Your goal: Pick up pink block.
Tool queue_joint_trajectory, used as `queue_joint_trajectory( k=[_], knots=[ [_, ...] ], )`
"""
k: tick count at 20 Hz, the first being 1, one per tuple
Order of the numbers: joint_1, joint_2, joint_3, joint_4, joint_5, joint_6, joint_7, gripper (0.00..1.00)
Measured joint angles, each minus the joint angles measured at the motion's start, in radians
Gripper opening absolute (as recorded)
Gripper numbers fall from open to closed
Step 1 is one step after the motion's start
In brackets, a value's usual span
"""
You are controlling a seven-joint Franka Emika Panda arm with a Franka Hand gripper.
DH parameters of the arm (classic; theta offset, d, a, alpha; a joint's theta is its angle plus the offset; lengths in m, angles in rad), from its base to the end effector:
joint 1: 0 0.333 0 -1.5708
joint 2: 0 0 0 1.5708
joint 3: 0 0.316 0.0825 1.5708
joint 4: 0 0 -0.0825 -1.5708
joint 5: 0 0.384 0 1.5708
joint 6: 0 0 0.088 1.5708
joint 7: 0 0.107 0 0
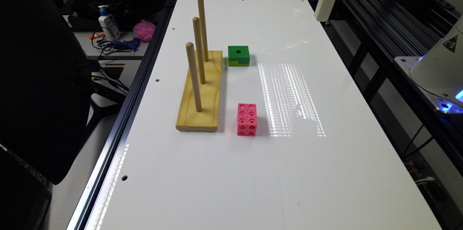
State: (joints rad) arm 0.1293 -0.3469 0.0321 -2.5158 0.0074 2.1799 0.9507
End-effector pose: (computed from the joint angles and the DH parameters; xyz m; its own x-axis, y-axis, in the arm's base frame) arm 0.4176 0.0682 0.4041 0.7000 -0.7141 0.0102 -0.7141 -0.7000 -0.0061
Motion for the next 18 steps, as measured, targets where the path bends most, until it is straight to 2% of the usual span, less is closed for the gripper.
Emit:
queue_joint_trajectory(
  k=[5, 10, 14, 18],
  knots=[
    [0.000, 0.000, 0.002, 0.001, 0.0000, 0.001, -0.001, 1.00],
    [0.001, 0.008, 0.018, 0.017, 0.0020, 0.013, 0.001, 1.00],
    [0.001, 0.044, 0.027, 0.035, 0.0030, 0.048, 0.002, 1.00],
    [0.001, 0.097, 0.038, 0.074, 0.0032, 0.069, 0.011, 1.00]
  ],
)
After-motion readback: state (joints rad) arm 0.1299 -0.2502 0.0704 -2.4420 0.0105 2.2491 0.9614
